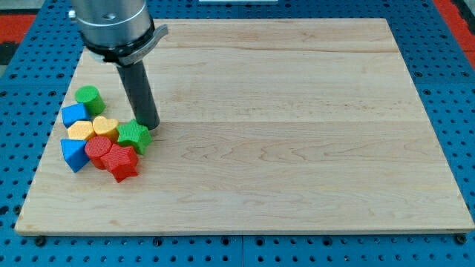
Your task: Move the group of blocks slightly down
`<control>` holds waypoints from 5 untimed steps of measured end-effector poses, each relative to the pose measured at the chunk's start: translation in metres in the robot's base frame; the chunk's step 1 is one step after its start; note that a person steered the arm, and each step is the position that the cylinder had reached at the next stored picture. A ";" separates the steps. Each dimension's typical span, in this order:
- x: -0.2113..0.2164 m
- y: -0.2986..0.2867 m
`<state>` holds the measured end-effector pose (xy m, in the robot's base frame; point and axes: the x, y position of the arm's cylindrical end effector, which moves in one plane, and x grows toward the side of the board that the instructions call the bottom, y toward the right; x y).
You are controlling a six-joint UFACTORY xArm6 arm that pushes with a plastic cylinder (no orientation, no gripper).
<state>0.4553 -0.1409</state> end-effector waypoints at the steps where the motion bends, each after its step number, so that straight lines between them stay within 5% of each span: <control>1: -0.001 0.000; 3: -0.028 -0.014; 5: -0.130 -0.012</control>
<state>0.3253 -0.1527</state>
